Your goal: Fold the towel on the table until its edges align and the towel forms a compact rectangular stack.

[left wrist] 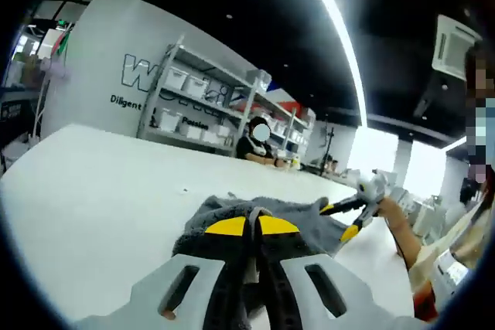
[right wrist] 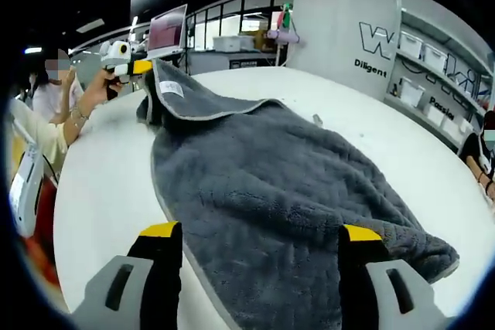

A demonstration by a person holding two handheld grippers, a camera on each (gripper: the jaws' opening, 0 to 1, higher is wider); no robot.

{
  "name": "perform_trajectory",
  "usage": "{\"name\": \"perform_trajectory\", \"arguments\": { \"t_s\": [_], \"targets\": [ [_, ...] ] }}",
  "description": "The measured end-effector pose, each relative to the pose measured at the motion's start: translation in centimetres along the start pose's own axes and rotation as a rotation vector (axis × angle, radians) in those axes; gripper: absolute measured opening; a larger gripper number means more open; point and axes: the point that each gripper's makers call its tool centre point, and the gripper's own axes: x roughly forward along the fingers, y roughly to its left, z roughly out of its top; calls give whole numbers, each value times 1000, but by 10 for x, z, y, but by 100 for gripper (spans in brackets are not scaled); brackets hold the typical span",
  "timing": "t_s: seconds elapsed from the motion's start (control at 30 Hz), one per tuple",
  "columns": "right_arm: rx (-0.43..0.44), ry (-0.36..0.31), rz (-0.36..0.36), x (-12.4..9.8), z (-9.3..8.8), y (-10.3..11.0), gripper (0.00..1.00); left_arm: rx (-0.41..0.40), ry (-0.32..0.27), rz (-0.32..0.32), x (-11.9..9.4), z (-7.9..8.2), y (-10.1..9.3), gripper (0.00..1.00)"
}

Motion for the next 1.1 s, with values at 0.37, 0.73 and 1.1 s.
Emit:
{"name": "perform_trajectory", "arguments": {
  "t_s": [0.37,0.73,1.1],
  "targets": [
    [1,9,3,3,-3,2,84,-77,-112,143,-20,16,43,2],
    [-4,15,10,5,-5,5,84,-70,-126,300,-44,19,90,2],
    [-6,7,15,4,-5,8,84,-14,-57,473,-70,9,142,2]
  ]
}}
